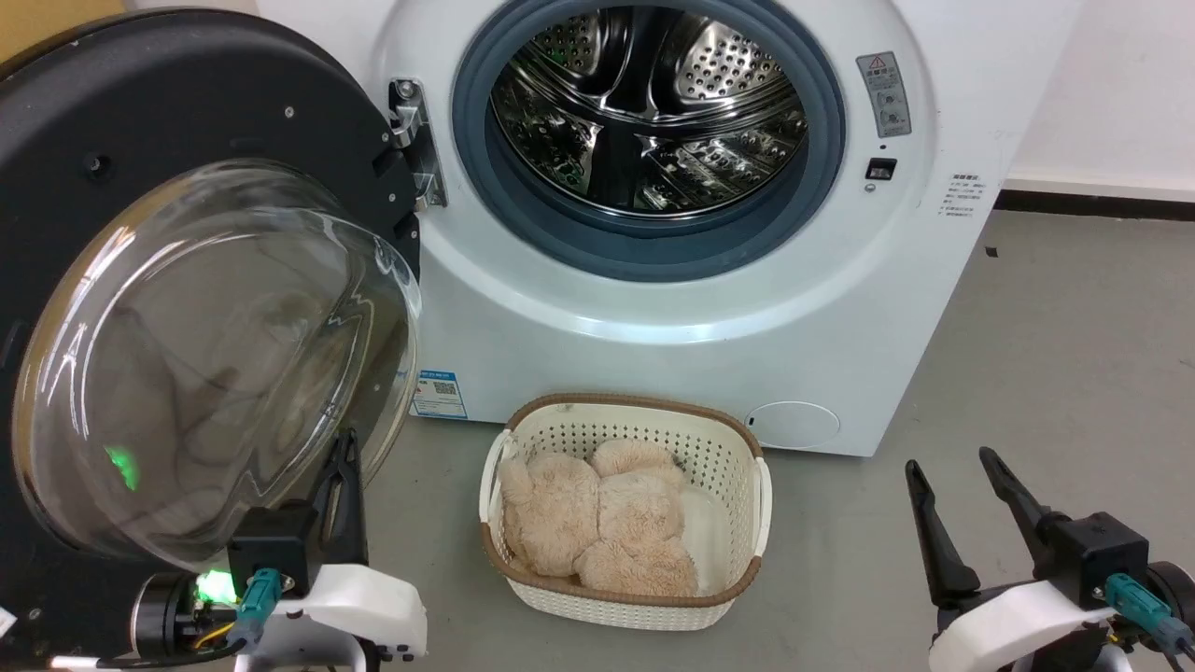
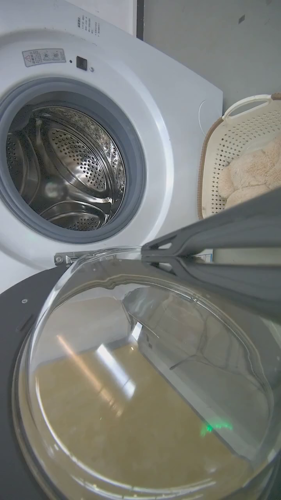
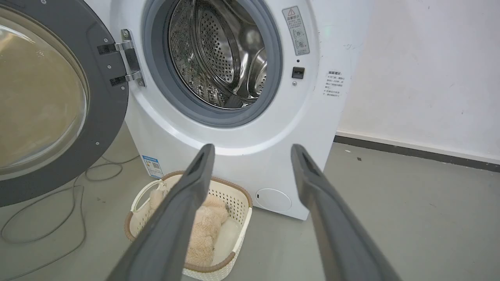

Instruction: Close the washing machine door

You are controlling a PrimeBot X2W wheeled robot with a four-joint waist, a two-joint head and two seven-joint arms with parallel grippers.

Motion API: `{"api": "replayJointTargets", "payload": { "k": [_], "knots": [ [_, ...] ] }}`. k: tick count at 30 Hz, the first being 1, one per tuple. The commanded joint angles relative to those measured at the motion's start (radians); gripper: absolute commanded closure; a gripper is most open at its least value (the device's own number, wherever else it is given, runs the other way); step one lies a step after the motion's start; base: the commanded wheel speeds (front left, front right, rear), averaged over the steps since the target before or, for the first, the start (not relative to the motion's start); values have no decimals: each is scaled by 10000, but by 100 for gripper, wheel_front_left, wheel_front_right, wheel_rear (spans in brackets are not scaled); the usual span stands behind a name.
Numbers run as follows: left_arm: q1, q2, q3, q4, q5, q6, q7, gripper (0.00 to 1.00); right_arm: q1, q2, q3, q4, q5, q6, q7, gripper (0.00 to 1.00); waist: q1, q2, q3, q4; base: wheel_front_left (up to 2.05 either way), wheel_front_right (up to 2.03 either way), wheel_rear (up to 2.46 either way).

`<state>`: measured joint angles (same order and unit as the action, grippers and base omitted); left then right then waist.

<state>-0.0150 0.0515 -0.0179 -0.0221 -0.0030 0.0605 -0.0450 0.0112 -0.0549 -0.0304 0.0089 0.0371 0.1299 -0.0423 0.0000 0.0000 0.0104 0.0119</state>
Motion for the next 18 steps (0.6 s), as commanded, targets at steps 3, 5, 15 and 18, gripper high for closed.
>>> {"api": "replayJointTargets", "payload": {
  "k": [3,5,15,18],
  "knots": [
    [-189,57,-15,-220,-44,125,-131,100,-198,10,-62,6,166,2,-158,0,0,0,23,58,0,0,0],
    [-232,52,12,-346,-124,146,-173,100,-211,11,-85,2,193,2,-200,0,0,0,33,97,0,0,0],
    [-595,137,305,-1117,-285,114,-381,100,-266,15,-194,19,326,2,-408,0,0,0,96,373,0,0,0],
    [-786,227,510,-1330,-385,19,-444,100,-278,16,-229,47,361,3,-471,0,0,0,116,486,0,0,0]
  ]
}}
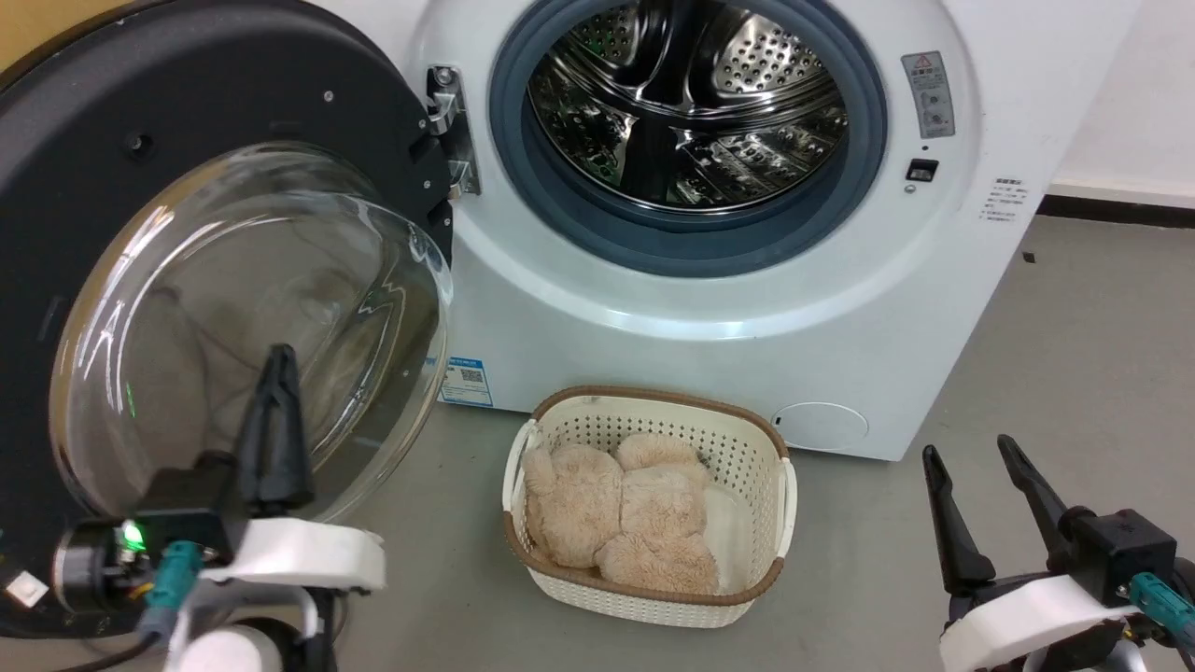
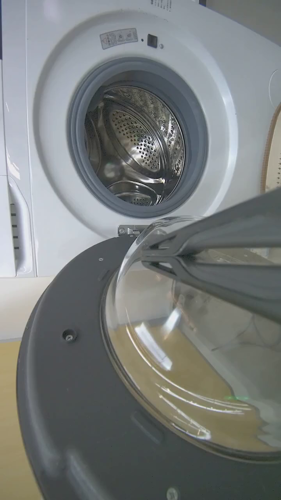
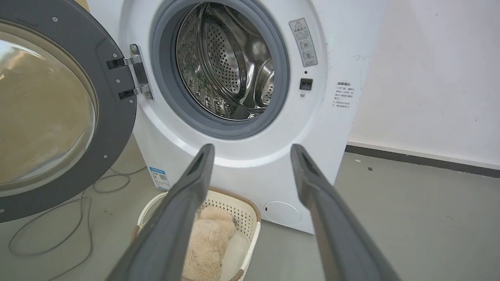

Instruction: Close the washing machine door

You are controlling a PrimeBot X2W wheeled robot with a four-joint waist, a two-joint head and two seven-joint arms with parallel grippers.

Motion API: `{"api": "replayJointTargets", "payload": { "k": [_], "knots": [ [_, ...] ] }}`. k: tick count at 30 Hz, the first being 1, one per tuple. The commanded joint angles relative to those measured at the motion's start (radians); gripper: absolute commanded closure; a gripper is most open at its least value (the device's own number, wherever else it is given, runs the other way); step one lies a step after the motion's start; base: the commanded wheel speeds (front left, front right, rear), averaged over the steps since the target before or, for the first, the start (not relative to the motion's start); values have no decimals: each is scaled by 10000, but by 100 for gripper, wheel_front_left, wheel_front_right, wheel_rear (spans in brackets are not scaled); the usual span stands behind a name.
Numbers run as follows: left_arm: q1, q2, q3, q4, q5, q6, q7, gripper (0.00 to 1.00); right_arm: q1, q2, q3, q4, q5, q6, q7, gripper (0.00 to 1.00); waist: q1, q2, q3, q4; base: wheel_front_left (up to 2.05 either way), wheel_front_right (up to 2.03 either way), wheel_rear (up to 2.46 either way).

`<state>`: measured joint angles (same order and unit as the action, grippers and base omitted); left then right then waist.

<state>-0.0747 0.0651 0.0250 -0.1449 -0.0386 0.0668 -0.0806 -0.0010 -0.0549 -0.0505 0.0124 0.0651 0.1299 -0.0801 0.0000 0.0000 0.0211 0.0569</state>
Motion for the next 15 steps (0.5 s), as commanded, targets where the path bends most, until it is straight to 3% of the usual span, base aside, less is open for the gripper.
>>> {"api": "replayJointTargets", "payload": {
  "k": [1,15],
  "knots": [
    [-262,141,177,-152,-57,-77,-108,100,-162,17,-33,20,89,3,-114,0,0,0,16,68,0,0,0],
    [-1319,480,1851,-607,-966,-647,-380,100,-241,21,-201,79,249,4,-386,0,0,0,157,552,0,0,0]
  ]
}}
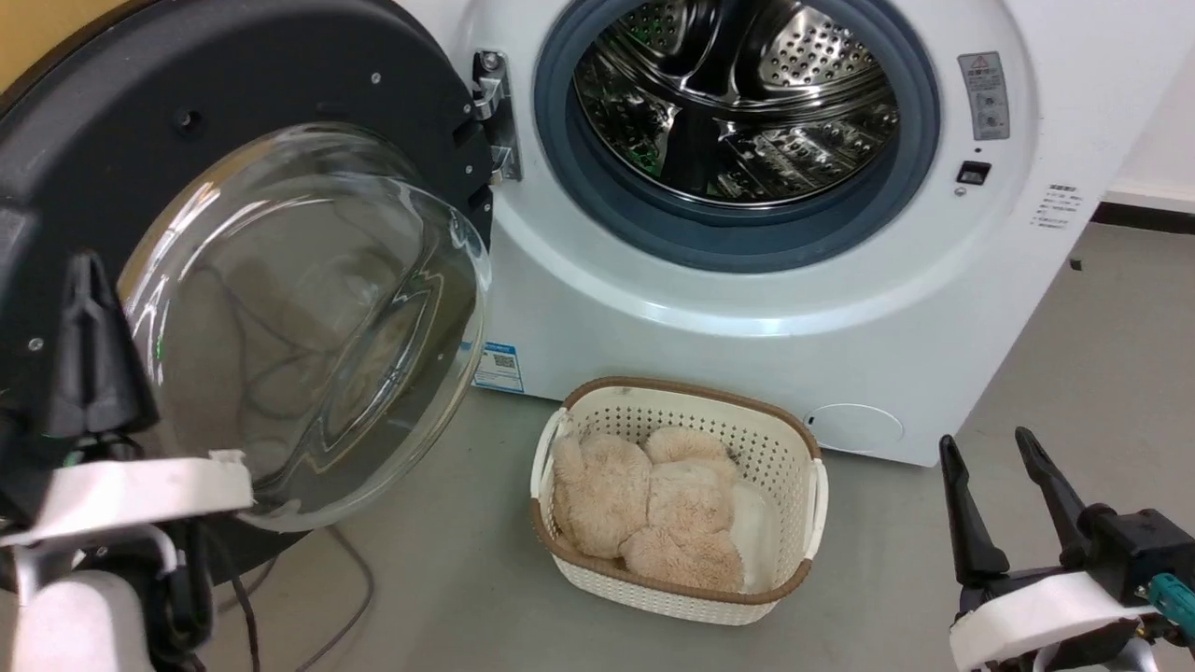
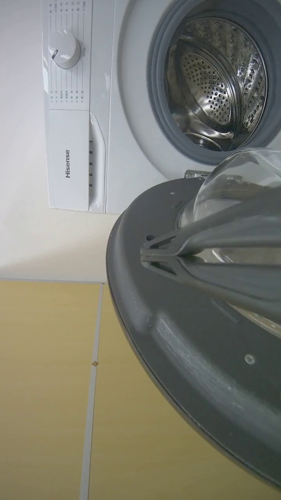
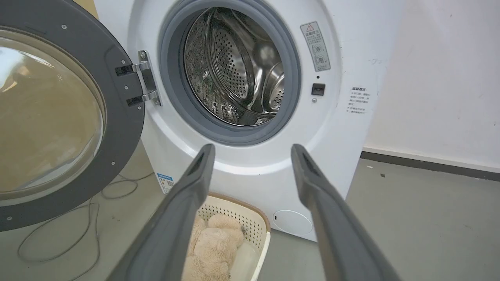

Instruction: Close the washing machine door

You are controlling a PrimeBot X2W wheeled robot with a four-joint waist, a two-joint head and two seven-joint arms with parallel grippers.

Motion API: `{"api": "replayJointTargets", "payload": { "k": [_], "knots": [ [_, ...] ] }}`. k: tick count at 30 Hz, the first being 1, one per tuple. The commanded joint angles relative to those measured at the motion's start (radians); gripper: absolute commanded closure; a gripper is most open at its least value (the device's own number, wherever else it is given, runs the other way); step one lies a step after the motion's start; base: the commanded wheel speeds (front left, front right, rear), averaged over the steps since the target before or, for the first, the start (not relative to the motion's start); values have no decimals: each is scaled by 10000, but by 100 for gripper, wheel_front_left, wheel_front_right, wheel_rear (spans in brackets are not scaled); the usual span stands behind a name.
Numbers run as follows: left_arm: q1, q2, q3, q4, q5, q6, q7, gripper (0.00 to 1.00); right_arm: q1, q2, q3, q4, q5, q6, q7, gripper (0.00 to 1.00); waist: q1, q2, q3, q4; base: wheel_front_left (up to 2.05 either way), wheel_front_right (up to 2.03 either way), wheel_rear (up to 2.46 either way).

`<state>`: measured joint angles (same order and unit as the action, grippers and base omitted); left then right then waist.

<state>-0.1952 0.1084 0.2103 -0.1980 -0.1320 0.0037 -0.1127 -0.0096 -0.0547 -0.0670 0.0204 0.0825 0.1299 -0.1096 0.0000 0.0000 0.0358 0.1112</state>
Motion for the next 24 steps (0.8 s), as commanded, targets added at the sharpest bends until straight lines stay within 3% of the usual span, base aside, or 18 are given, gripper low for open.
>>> {"api": "replayJointTargets", "payload": {
  "k": [1,15,24],
  "knots": [
    [-198,66,124,-92,-90,-54,-80,100,-160,20,-50,3,83,4,-111,0,0,0,27,63,0,0,0],
    [-1300,712,1697,756,-1391,-436,-335,100,-323,25,-209,22,200,5,-404,0,0,0,307,901,0,0,0],
    [-2063,1363,2467,2253,-2409,-621,-256,100,-473,29,-317,29,229,5,-592,0,0,0,573,1497,0,0,0]
  ]
}}
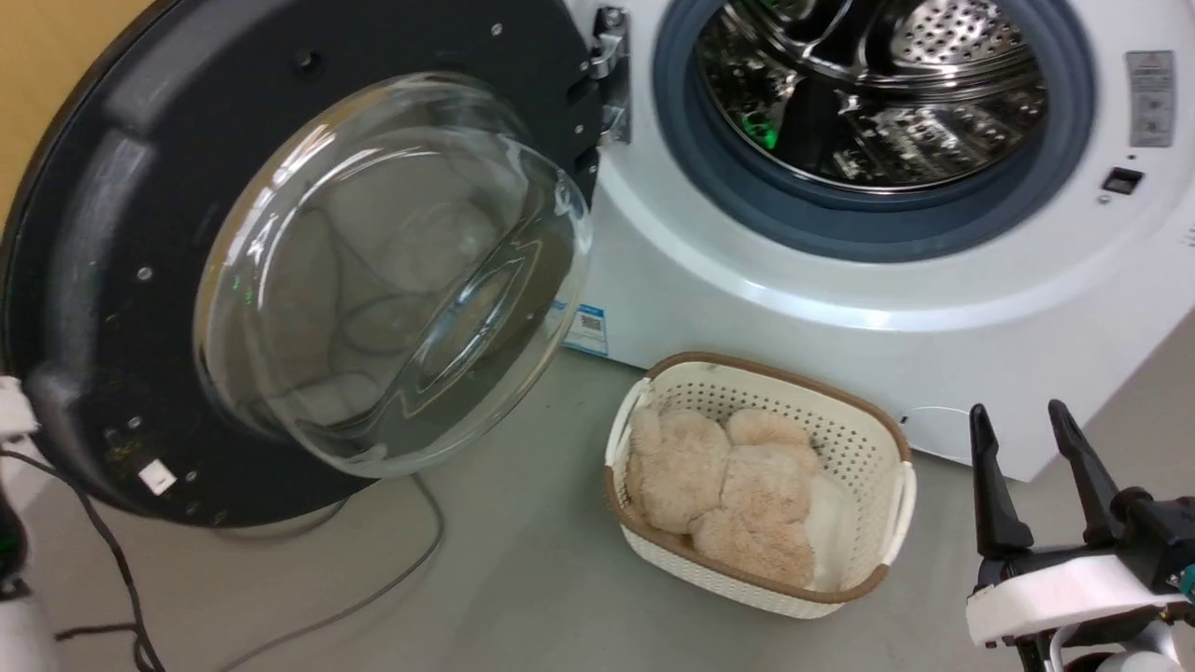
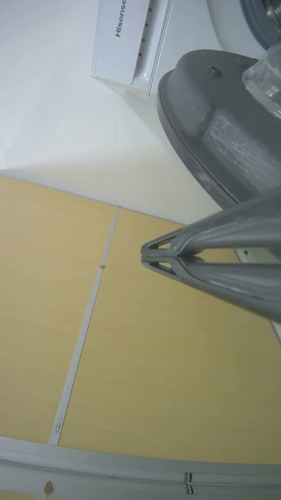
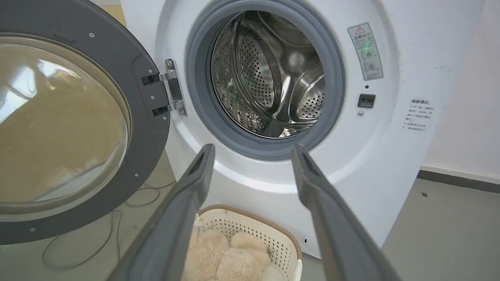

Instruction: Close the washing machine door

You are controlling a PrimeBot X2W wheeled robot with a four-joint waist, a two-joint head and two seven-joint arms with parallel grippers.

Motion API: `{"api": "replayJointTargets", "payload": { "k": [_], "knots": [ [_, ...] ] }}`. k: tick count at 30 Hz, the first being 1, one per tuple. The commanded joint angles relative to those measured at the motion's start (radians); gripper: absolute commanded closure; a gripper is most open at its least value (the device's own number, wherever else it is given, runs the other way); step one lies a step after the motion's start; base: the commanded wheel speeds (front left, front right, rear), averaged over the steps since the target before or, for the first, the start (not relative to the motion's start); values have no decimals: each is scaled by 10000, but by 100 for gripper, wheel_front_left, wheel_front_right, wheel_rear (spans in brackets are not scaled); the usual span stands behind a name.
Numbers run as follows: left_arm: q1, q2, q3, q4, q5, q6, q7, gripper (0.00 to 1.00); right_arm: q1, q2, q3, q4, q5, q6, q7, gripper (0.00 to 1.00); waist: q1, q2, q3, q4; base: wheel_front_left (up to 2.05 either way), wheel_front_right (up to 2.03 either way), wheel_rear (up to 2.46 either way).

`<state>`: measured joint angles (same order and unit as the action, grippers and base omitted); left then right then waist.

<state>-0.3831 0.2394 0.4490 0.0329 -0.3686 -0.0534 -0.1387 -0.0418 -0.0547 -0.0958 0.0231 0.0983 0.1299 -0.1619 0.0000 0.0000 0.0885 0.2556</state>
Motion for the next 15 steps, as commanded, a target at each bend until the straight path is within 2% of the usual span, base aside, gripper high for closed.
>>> {"api": "replayJointTargets", "payload": {
  "k": [1,8,13,15],
  "knots": [
    [-283,139,153,136,-163,-71,28,100,-175,29,-28,8,67,5,-89,0,0,0,72,110,0,0,0],
    [-1350,597,937,1900,-1786,-164,795,100,-314,32,-86,22,81,6,-235,0,0,0,248,433,0,0,0],
    [-1967,1115,1082,3123,-2653,-258,1838,100,-405,33,-132,27,50,6,-340,0,0,0,417,597,0,0,0],
    [-2564,1437,1165,4050,-3493,-353,2837,100,-491,35,-165,58,29,6,-424,0,0,0,569,687,0,0,0]
  ]
}}
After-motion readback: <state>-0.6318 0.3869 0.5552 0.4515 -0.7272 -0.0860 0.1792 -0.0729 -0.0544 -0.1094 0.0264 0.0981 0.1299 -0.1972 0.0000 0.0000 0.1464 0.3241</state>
